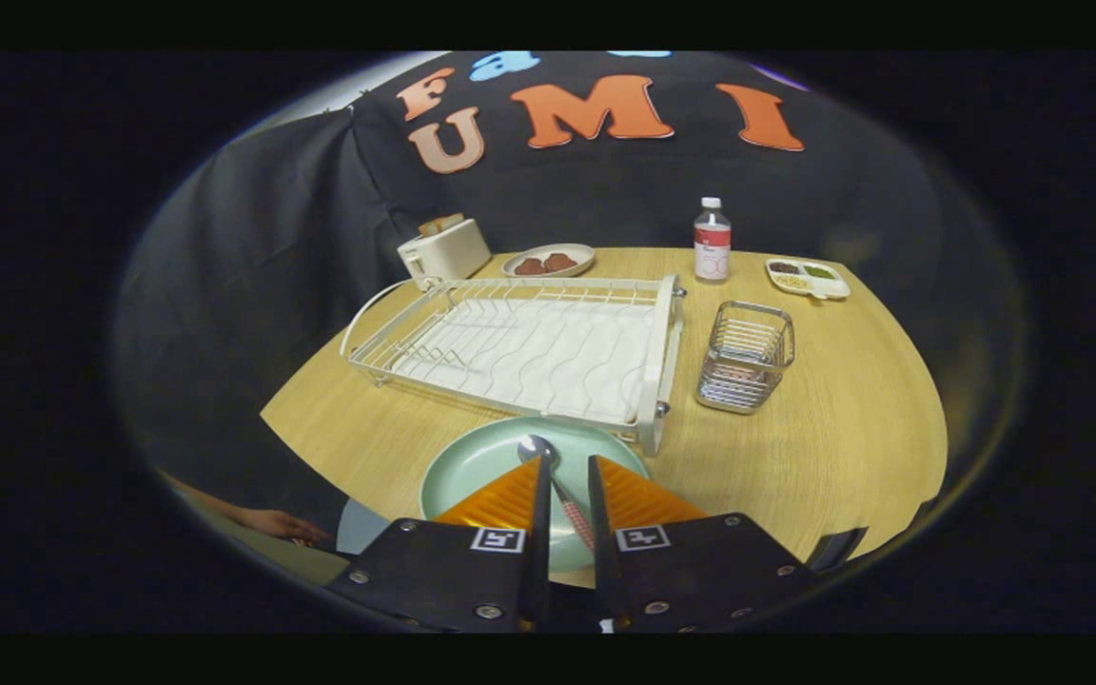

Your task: Take the plate from the dish rack, then take the spoon from the basket and place it into the plate.

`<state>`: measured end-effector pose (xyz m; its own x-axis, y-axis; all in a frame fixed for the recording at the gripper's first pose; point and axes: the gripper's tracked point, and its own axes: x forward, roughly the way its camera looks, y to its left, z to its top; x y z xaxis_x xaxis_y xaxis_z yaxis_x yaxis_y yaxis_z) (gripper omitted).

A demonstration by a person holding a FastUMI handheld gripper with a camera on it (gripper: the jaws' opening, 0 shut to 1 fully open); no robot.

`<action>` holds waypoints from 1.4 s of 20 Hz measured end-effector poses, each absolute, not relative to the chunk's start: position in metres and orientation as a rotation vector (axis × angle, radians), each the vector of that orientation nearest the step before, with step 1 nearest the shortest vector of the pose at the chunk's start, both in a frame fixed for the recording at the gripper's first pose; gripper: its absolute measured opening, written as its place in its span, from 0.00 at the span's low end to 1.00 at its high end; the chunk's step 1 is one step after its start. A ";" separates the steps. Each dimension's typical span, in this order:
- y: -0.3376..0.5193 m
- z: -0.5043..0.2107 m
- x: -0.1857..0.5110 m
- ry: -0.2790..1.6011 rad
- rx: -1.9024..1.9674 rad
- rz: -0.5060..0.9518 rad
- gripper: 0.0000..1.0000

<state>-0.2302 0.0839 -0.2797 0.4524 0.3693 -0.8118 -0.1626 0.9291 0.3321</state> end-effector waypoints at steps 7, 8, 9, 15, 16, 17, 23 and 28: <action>0.046 -0.205 -0.164 0.822 0.191 0.232 0.37; 0.041 -0.190 -0.151 0.776 0.177 0.223 0.41; 0.037 -0.174 -0.139 0.730 0.165 0.214 0.46; 0.010 -0.086 -0.077 0.466 0.109 0.129 0.74; 0.003 -0.076 -0.068 0.429 0.095 0.108 0.77; 0.002 -0.065 -0.059 0.393 0.089 0.100 0.77; 0.001 -0.027 -0.026 0.293 0.084 0.069 0.86; 0.013 -0.015 -0.007 0.259 0.075 0.079 0.86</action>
